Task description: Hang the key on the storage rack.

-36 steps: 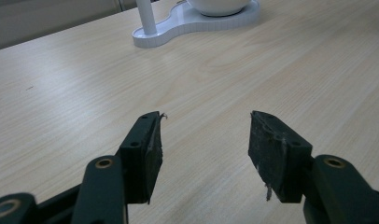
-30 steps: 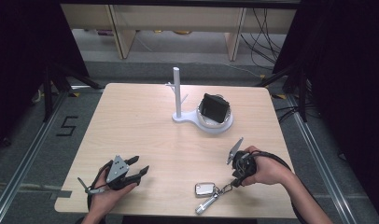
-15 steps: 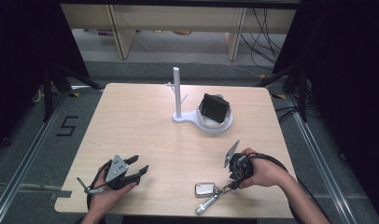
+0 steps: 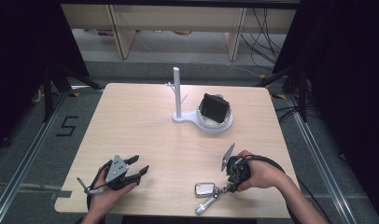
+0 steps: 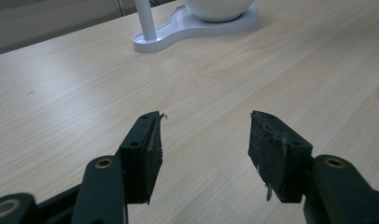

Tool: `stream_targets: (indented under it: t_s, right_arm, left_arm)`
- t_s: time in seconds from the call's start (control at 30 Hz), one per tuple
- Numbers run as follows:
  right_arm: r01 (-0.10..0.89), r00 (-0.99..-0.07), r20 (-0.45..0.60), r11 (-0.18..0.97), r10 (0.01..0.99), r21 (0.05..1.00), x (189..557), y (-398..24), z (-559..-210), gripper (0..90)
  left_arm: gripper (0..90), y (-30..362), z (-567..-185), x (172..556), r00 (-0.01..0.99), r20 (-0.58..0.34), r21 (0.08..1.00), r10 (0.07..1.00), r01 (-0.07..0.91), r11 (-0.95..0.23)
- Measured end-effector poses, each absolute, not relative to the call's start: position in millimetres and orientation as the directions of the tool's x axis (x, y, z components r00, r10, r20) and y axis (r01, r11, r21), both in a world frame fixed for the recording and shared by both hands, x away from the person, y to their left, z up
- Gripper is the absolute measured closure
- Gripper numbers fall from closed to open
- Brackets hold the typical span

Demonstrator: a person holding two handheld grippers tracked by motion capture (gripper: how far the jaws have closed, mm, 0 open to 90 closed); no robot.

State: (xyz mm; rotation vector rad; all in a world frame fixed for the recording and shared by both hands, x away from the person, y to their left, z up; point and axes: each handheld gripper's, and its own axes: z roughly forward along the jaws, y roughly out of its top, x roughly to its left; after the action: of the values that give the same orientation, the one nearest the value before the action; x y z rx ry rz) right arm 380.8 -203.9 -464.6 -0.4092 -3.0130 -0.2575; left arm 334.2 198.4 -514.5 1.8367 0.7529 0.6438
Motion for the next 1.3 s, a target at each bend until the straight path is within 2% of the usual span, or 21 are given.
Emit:
stream_targets:
  t_s: [0.27,0.33,0.4,0.63,0.67,0.97,1.03,1.23,1.3]
  right_arm:
    - [0.262,-0.961,0.12,0.958,0.248,0.12,382,-205,-469,58.4]
    - [0.233,-0.969,0.117,0.962,0.217,0.14,384,-205,-471,58.3]
    - [0.258,-0.963,0.111,0.959,0.245,0.117,382,-204,-469,58.3]
    - [0.244,-0.967,0.103,0.964,0.234,0.102,381,-199,-471,58.3]
    - [0.218,-0.973,0.102,0.968,0.206,0.121,382,-198,-473,58.4]
    - [0.221,-0.972,0.097,0.972,0.213,0.085,379,-195,-473,60.2]
    - [0.189,-0.98,0.081,0.977,0.181,0.095,381,-195,-474,60.8]
    - [0.193,-0.981,0.044,0.98,0.191,0.056,373,-190,-473,60.9]
    - [0.142,-0.99,0.03,0.988,0.14,0.059,373,-188,-474,60.9]
  left_arm:
    - [43.7,197,-515,336,0.66,0.094,0.932,0.745,0.206,-0.299]
    - [43.7,196,-515,335,0.655,0.094,0.933,0.749,0.205,-0.296]
    - [43.7,197,-514,335,0.661,0.089,0.931,0.745,0.21,-0.298]
    - [43.6,198,-514,335,0.661,0.1,0.93,0.744,0.203,-0.305]
    - [43.6,198,-514,334,0.664,0.096,0.935,0.742,0.195,-0.296]
    - [43.6,199,-515,334,0.664,0.098,0.932,0.741,0.201,-0.303]
    - [43.6,198,-515,333,0.664,0.1,0.93,0.741,0.203,-0.307]
    - [43.6,198,-514,331,0.663,0.1,0.931,0.742,0.2,-0.304]
    - [43.6,198,-513,332,0.663,0.101,0.932,0.742,0.199,-0.304]
